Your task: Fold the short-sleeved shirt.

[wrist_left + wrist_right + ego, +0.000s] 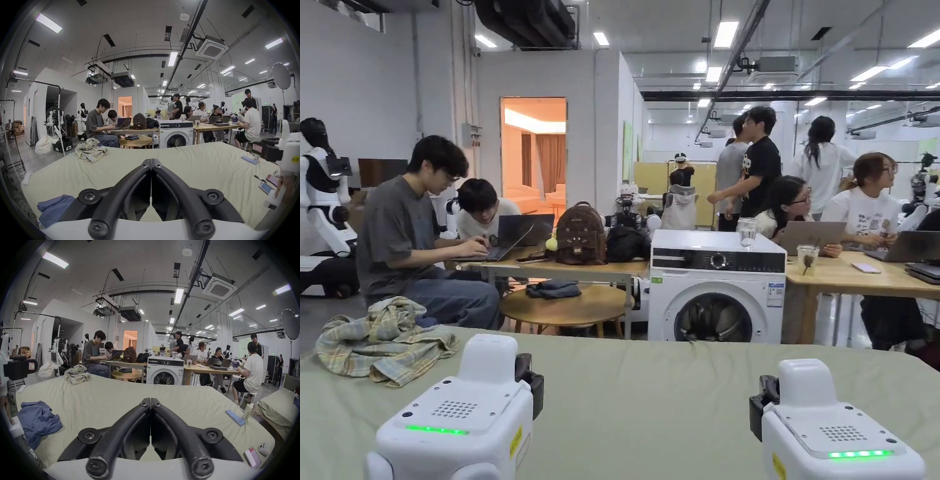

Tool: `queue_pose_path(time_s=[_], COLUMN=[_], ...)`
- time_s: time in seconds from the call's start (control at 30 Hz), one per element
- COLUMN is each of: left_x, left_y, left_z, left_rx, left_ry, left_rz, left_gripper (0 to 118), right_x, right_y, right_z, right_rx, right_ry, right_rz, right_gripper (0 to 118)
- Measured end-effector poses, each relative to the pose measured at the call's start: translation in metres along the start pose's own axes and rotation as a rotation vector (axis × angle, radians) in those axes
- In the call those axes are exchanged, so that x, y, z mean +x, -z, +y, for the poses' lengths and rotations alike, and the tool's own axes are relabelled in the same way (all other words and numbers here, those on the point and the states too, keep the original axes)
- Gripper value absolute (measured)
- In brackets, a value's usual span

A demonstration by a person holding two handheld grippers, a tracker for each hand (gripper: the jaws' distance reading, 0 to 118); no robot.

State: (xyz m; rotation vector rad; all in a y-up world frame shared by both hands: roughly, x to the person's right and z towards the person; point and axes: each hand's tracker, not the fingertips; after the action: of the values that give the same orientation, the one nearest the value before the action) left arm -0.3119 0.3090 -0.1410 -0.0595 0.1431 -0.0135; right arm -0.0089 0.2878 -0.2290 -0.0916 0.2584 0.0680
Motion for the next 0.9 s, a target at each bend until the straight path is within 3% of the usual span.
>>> queue_pose_path(time_s=[0.1, 0.37, 0.57, 0.8, 0.87, 0.9], left_x=[-0.014, -0.080, -0.128, -0.155, -0.168, -0.177], left_y=[-0.010, -0.050, -0.079, -0.089, -0.079, -0.071], left_z=[-0.002, 0.000, -0.005, -0.013, -0.017, -0.022], left_rx=[-0.005, -0.011, -0.028, -0.060, -0.146, -0.216], left_ry=[-0.006, -0.001, -0.020, -0.017, -0.011, -0.008], left_rz=[0.019, 0.180, 0.293, 0.357, 0.340, 0.318], left_gripper=[0, 0, 0, 0, 0, 9], right_x=[-0.021, -0.113, -0.165, -0.192, -0.192, -0.189], right_y=[0.006, 0.022, 0.030, 0.039, 0.040, 0.040], right_z=[0.001, 0.003, 0.002, -0.001, -0.005, -0.008], right_rx=[0.005, 0.002, -0.007, -0.029, -0.037, -0.040], right_ry=[0.036, 0.006, 0.018, 0.037, 0.036, 0.032], right_rz=[0.073, 0.255, 0.336, 0.406, 0.418, 0.423], right_gripper=[0, 0, 0, 0, 0, 0])
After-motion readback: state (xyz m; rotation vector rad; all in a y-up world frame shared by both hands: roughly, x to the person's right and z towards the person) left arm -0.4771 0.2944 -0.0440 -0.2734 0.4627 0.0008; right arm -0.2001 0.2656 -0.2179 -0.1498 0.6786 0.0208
